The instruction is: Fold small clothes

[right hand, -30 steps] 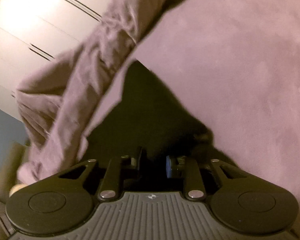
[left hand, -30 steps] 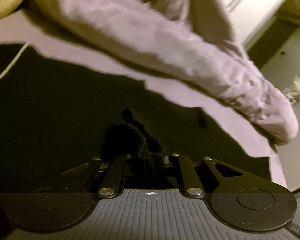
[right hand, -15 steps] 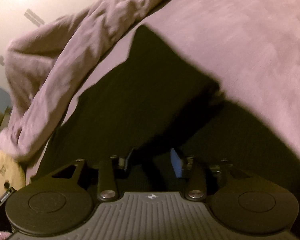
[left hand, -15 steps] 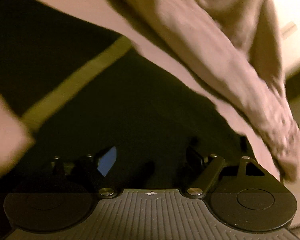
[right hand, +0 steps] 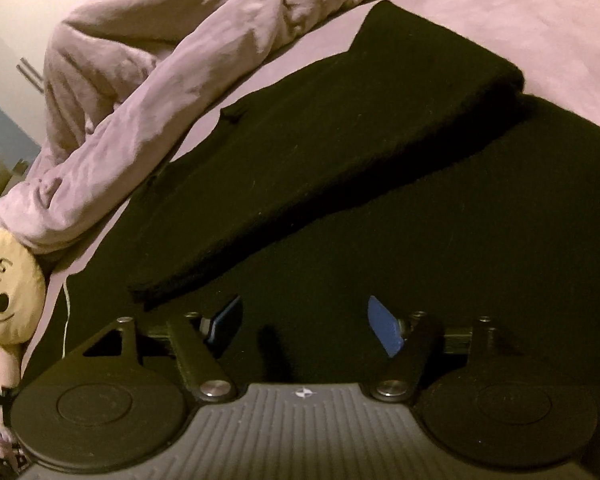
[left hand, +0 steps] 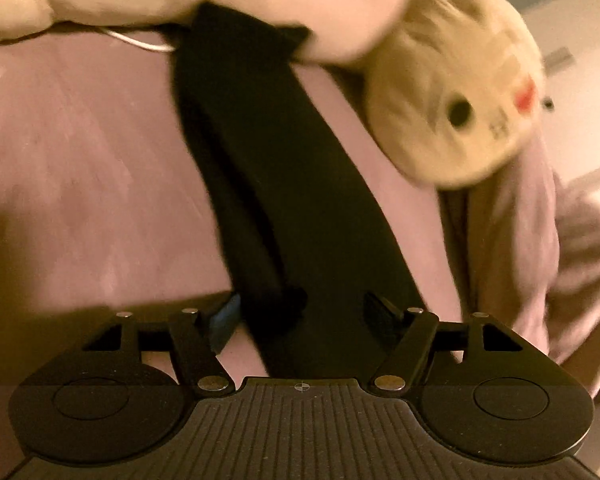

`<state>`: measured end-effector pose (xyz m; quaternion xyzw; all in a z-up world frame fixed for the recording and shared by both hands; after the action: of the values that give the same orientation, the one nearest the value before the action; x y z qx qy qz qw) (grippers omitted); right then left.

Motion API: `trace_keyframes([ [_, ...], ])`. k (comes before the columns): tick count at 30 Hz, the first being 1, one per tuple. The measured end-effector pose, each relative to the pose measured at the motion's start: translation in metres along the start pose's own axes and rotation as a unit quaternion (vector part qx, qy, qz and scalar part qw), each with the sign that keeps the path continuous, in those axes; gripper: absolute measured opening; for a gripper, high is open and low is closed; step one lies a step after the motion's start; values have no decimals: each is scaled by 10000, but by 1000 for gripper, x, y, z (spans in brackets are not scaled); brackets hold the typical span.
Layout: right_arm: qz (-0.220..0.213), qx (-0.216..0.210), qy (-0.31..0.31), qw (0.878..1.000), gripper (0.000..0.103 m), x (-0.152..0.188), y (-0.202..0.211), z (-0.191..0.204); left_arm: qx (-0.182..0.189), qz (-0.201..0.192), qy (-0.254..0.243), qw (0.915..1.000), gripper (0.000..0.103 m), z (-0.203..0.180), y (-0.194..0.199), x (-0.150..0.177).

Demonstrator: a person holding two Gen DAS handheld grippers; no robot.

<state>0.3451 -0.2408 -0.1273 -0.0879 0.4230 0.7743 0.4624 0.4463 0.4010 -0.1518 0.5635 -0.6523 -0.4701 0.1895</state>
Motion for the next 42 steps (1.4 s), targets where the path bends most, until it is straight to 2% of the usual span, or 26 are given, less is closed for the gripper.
trace_keyframes([
  [4, -62, 64, -234, 9997, 71, 8, 2, 6, 400, 117, 911, 9950, 68, 21, -16, -33],
  [6, -27, 118, -238, 9996, 72, 13, 2, 9, 484, 98, 1079, 9929, 68, 22, -17, -40],
  [8, 29, 155, -160, 9997, 74, 18, 1, 13, 414, 14, 808, 9959, 62, 19, -18, -47],
  [9, 73, 164, -97, 9998, 77, 20, -1, 15, 392, 9, 714, 9967, 53, 18, -20, -49],
  [10, 107, 160, -30, 9998, 78, 21, -2, 18, 353, 7, 670, 9971, 37, 22, -23, -52],
  [12, 201, 146, 119, 9996, 82, 23, -7, 23, 144, 102, 631, 9979, 17, 28, -30, -52],
  [14, 267, 98, 167, 9995, 82, 21, -9, 25, 232, 101, 639, 9976, 16, 24, -29, -52],
  [16, 333, -2, 121, 9994, 82, 18, -10, 26, 298, -55, 315, 9990, 15, 11, -17, -49],
  [19, 418, -178, 45, 9990, 82, 13, -7, 23, 570, -250, -483, 9969, 15, -33, 10, -34],
  [20, 435, -228, 12, 9988, 82, 12, -7, 22, 665, -289, -901, 9933, 14, -55, 20, -23],
  [21, 436, -289, -42, 9986, 82, 10, -6, 21, 764, -319, -1283, 9883, 14, -73, 29, -11],
  [23, 383, -419, -186, 9982, 82, 8, -3, 20, 1000, -379, -2099, 9718, 14, -115, 46, 19],
  [24, 356, -480, -241, 9979, 82, 8, -2, 19, 1162, -358, -2543, 9595, 14, -137, 55, 41],
  [27, 323, -639, -336, 9969, 82, 10, 0, 19, 1473, -169, -3783, 9137, 14, -184, 69, 118],
  [29, 330, -720, -347, 9963, 82, 11, 2, 19, 1473, -1, -4484, 8816, 15, -201, 67, 177],
  [30, 340, -773, -344, 9958, 82, 10, 2, 18, 1418, 165, -4715, 8702, 16, -202, 63, 202],
  [31, 344, -818, -347, 9954, 82, 10, 4, 18, 1293, 373, -4951, 8583, 19, -202, 56, 231],
  [32, 339, -860, -364, 9951, 82, 9, 5, 17, 1113, 488, -5113, 8507, 23, -198, 48, 252],
  [34, 366, -935, -393, 9942, 82, 8, 7, 16, 683, 634, -5338, 8404, 49, -186, 34, 282],
  [35, 378, -961, -401, 9938, 82, 6, 8, 15, 565, 674, -5356, 8399, 53, -180, 32, 290],
  [37, 394, -1029, -413, 9931, 82, 3, 10, 15, 548, 634, -5310, 8432, 77, -168, 36, 296],
  [39, 421, -1085, -350, 9926, 82, 0, 9, 16, 593, 587, -5143, 8535, 84, -157, 47, 291],
  [42, 474, -1143, -232, 9920, 82, -4, 4, 21, 531, 592, -4829, 8720, 84, -141, 59, 274],
])
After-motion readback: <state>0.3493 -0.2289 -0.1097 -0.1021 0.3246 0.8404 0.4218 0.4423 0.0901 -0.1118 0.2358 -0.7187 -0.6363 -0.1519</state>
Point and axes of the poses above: each gripper's, at about its wrist camera, not at the fingertips, and y roughly against the way its jaws point, z to its left, x to its underside, the point moved 8 cm from there along -y, roughly the way its jaws point, and after that the axes turned 13 degrees about -x, right-handed, at the moved point
